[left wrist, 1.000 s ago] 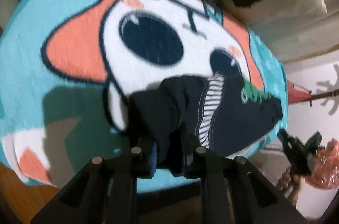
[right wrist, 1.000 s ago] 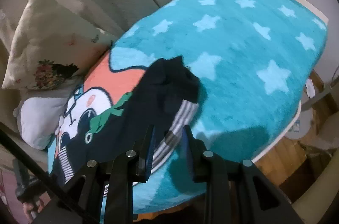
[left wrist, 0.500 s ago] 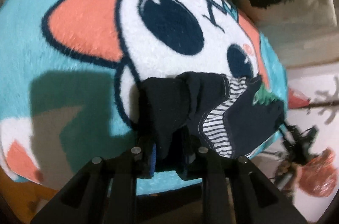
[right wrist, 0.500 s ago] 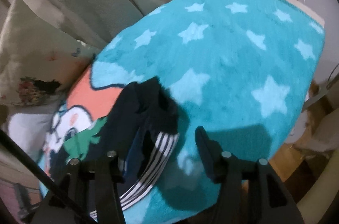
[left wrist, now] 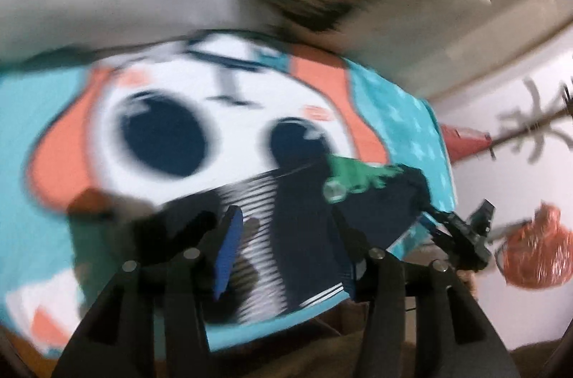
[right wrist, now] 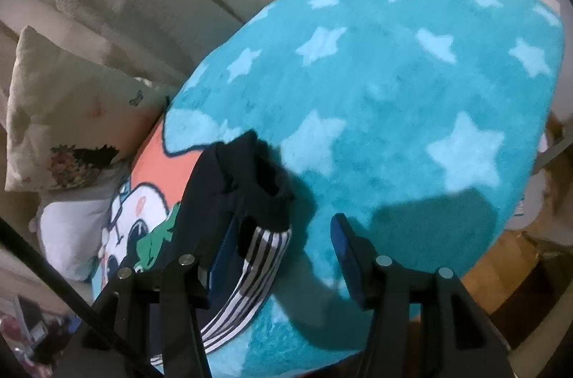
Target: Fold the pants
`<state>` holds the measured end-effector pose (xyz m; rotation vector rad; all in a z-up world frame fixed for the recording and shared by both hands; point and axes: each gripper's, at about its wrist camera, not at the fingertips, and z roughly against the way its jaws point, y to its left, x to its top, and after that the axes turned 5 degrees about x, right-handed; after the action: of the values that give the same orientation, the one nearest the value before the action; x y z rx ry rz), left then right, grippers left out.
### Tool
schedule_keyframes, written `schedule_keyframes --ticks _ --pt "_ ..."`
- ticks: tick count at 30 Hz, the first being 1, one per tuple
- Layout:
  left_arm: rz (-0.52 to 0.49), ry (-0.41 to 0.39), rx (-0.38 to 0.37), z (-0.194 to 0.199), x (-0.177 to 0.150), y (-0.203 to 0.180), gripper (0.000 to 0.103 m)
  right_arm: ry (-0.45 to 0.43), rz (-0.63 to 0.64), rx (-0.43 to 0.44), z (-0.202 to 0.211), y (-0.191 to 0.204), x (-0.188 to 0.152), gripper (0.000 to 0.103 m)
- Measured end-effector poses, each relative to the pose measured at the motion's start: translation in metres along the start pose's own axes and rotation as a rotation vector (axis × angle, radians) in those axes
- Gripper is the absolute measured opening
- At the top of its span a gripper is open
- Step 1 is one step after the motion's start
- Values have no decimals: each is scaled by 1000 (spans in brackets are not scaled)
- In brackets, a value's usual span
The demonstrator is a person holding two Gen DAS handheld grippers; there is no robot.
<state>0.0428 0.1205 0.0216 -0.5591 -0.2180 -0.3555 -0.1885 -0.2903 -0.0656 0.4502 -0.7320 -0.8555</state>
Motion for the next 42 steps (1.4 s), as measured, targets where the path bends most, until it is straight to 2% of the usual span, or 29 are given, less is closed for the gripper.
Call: schedule_keyframes --ticks 5,8,12,17,24,26,27,28,29,31,36,42 --pt "-243 121 -68 -79 40 -106 48 38 16 32 -15 -1 -3 58" --pt "-370 236 -93 -140 57 -164 48 42 40 49 -21 1 -2 58" --pt "-499 358 -91 -201 60 -211 48 49 57 80 -26 3 3 58" --pt "-581 432 -66 -241 58 -235 48 55 122 95 -30 10 2 58" --pt "-582 473 -117 -255 67 -248 47 45 106 134 -32 5 5 57" --pt "-614 474 -119 -253 63 -251 23 47 98 134 -33 4 7 46" --pt "-635 462 -106 -252 61 -253 19 52 93 132 -34 3 8 36" --pt "-654 445 -95 -249 59 -255 12 56 83 136 -34 1 9 30" --pt "-660 436 -95 -247 58 -256 9 58 70 146 -33 0 10 28" --pt "-648 411 -102 -238 62 -255 9 56 63 156 -29 1 11 25" --pt "-621 330 -137 -201 68 -247 8 29 119 163 -13 26 12 23" --pt "-548 234 -174 -151 65 -211 8 24 246 174 2 73 -1 23"
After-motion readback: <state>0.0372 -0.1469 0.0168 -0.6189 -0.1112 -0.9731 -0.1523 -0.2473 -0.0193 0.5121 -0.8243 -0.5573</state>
